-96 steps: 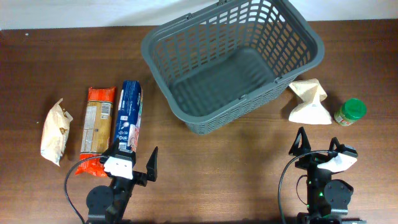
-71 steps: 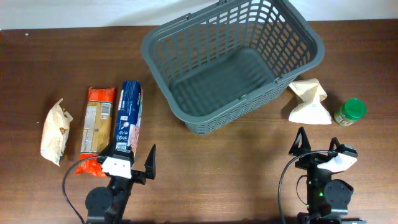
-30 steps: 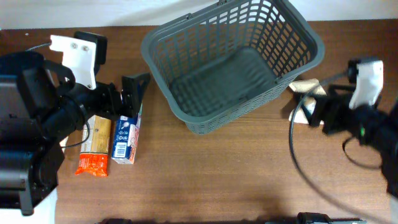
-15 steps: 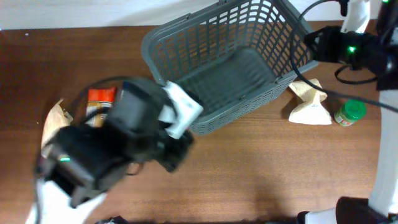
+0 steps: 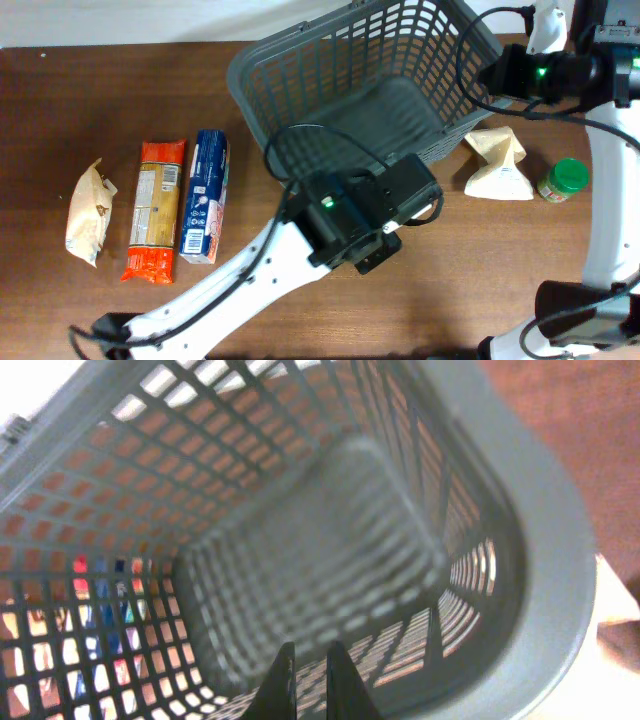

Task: Pack container

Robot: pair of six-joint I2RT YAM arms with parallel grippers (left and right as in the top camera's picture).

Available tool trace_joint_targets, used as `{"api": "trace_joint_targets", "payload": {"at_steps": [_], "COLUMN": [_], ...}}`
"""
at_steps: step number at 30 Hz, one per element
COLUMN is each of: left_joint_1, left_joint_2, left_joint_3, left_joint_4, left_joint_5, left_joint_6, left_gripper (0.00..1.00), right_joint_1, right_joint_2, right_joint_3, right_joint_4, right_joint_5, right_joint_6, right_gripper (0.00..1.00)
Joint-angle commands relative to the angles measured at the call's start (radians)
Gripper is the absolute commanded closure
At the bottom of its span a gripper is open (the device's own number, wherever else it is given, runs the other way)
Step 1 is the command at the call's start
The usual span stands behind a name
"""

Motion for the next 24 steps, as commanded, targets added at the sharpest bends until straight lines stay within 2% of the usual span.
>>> {"api": "trace_joint_targets", "payload": {"at_steps": [1, 8, 14, 24], "left_joint_1": [0.021, 0.179, 0.308, 0.389], "left_joint_2": [0.053, 0.072, 0.074, 0.074], "left_joint_3": [0.006, -0.001, -0.001, -0.001], "left_joint_4": [0.013, 0.088, 0.091, 0.079], "left_joint_5": [-0.018, -0.018, -0.022, -0.022], "left_joint_6": [0.046, 0.113, 0.128, 0.127], "left_gripper": [0.98, 0.98, 0.98, 0.98], "right_joint_1": [-0.006, -0.005, -0.005, 0.053], "right_joint_2": [0.037, 0.068, 0.069, 0.069], "right_joint_3": [0.018, 0.018, 0.018, 0.018], "right_joint_4": [-0.028, -0.074, -0.15, -0.182], "right_joint_5": [0.016, 0.015, 0.016, 0.02], "right_joint_6": [-0.022, -0.03, -0.03, -0.075], "right_gripper": [0.96, 0.96, 0.96, 0.96]}}
